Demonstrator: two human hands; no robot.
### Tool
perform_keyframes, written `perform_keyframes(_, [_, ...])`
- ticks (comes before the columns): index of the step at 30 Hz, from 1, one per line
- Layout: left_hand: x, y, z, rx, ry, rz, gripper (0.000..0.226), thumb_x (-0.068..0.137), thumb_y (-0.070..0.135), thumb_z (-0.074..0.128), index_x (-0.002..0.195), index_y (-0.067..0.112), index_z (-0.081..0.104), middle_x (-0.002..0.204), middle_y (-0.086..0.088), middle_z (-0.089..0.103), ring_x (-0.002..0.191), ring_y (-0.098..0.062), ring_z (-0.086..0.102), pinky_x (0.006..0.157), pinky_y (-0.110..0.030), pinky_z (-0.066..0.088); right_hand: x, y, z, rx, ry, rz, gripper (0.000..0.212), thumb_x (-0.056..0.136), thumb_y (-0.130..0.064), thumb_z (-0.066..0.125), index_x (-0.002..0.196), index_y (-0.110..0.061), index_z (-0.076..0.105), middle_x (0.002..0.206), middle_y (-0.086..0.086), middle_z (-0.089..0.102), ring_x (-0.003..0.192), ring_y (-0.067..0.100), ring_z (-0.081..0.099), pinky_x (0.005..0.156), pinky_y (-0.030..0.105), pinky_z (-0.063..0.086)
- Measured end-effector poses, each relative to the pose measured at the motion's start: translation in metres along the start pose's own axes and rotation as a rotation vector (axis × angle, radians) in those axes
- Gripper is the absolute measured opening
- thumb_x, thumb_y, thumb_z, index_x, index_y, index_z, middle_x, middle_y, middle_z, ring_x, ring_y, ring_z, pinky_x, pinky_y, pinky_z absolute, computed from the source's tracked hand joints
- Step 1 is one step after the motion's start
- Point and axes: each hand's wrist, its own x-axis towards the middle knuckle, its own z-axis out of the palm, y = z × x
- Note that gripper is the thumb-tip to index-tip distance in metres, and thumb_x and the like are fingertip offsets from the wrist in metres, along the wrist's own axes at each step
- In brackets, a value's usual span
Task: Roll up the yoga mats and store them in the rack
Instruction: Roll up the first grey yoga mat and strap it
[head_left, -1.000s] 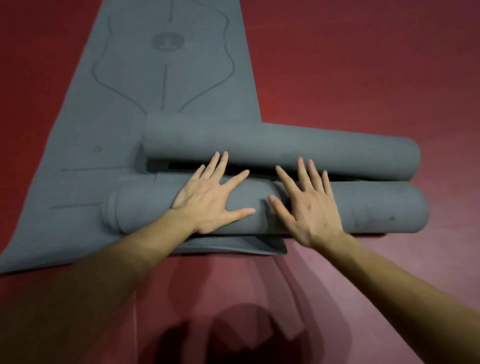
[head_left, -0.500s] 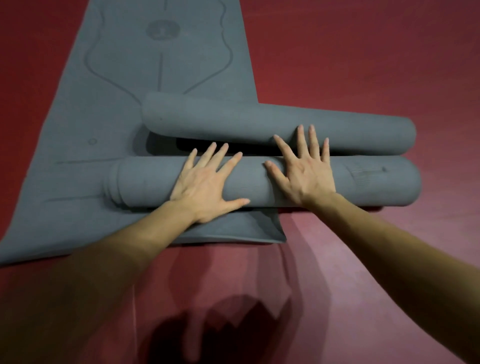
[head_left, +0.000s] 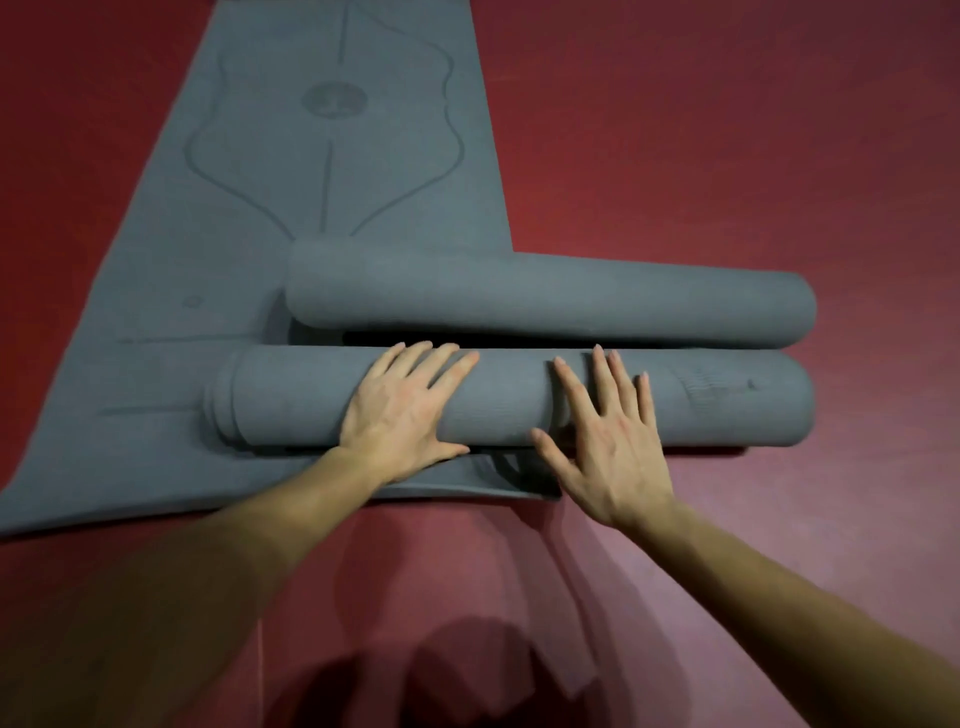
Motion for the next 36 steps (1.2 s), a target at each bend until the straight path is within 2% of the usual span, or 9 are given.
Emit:
perform_keyframes(4, [-0.021,-0.001,-0.003,-0.007,-0.002,0.023,0.114,0.059,0.077,0.077,0.153,0.023,0.041,0.147,-0.002,0.053,0.132,-0.028,0.053,0.116,-0.045,0.037,-0.012,-0.006,0.0,-0.002,0.009,-0.028,0.078,0.096,-0.069,0.029,0.162,-0.028,0.027,0.168,0.021,0.023,0.157,0.036,0.016,0.127,0.056,0.01])
perform_keyframes(11, [-0.03,-0.007,-0.005,-0.011,-0.042,0.097,0.112,0.063,0.081,0.069,0.153,0.022,0.042,0.148,-0.004,0.052,0.134,-0.028,0.051,0.117,-0.045,0.035,0.027,-0.006,-0.008,-0.03,-0.134,0.102,0.083,0.088,-0.078,0.005,0.162,-0.042,0.019,0.169,0.018,0.021,0.157,0.038,0.014,0.126,0.058,0.008])
perform_keyframes(13, [-0.018,-0.013,-0.011,-0.006,-0.066,0.121,0.111,0.066,0.085,0.061,0.154,0.021,0.04,0.155,-0.009,0.044,0.145,-0.03,0.039,0.121,-0.048,0.029,0.039,-0.004,-0.01,-0.014,-0.089,0.113,0.081,0.09,-0.077,0.008,0.162,-0.041,0.022,0.17,0.021,0.015,0.157,0.039,0.012,0.126,0.057,0.008])
perform_keyframes(17, [0.008,-0.017,-0.022,0.023,-0.065,0.083,0.101,0.079,0.092,0.032,0.161,0.034,0.021,0.171,-0.015,0.005,0.158,-0.03,0.0,0.126,-0.053,0.013,0.031,-0.004,-0.011,0.031,0.039,0.071,0.076,0.096,-0.072,0.022,0.162,-0.035,0.026,0.169,0.025,0.013,0.158,0.039,0.007,0.127,0.056,0.007])
perform_keyframes(21, [0.024,-0.022,-0.024,0.039,-0.121,0.072,0.096,0.082,0.093,0.019,0.162,0.039,0.012,0.17,-0.01,0.013,0.158,-0.029,0.008,0.126,-0.053,0.011,0.012,-0.001,0.002,-0.029,-0.013,0.016,0.077,0.096,-0.074,0.021,0.164,-0.037,0.019,0.17,0.021,0.01,0.159,0.037,0.005,0.127,0.054,0.004])
perform_keyframes(25, [0.03,-0.019,-0.022,0.0,-0.069,0.036,0.086,0.091,0.08,0.02,0.161,0.031,0.025,0.166,-0.01,0.028,0.155,-0.028,0.021,0.126,-0.05,0.015,0.039,0.003,0.002,-0.039,-0.018,0.032,0.078,0.094,-0.075,0.018,0.161,-0.037,0.028,0.168,0.022,0.021,0.156,0.039,0.016,0.127,0.055,0.009])
perform_keyframes(28, [0.026,-0.01,-0.016,-0.053,0.007,0.007,0.078,0.095,0.069,0.025,0.159,0.025,0.031,0.165,-0.011,0.03,0.154,-0.029,0.025,0.126,-0.05,0.016,0.073,0.007,-0.006,-0.03,-0.07,0.059,0.083,0.089,-0.079,0.009,0.161,-0.04,0.026,0.17,0.021,0.014,0.158,0.038,0.011,0.127,0.055,0.007])
perform_keyframes(31, [0.019,-0.004,-0.009,-0.014,-0.032,0.014,0.092,0.089,0.081,0.026,0.163,0.026,0.016,0.17,-0.009,0.015,0.157,-0.028,0.012,0.126,-0.052,0.013,0.088,0.009,-0.008,-0.029,-0.057,0.055,0.083,0.09,-0.079,0.01,0.163,-0.04,0.021,0.171,0.022,0.004,0.159,0.036,0.001,0.127,0.055,0.002])
perform_keyframes(36, [0.035,-0.012,-0.008,0.043,-0.087,0.0,0.117,0.074,0.095,0.034,0.163,0.029,-0.002,0.171,-0.012,-0.004,0.158,-0.031,-0.006,0.126,-0.055,0.006,0.045,0.007,0.01,-0.047,0.053,-0.054,0.083,0.094,-0.075,0.03,0.165,-0.032,0.018,0.169,0.026,0.007,0.159,0.038,0.003,0.127,0.057,0.003])
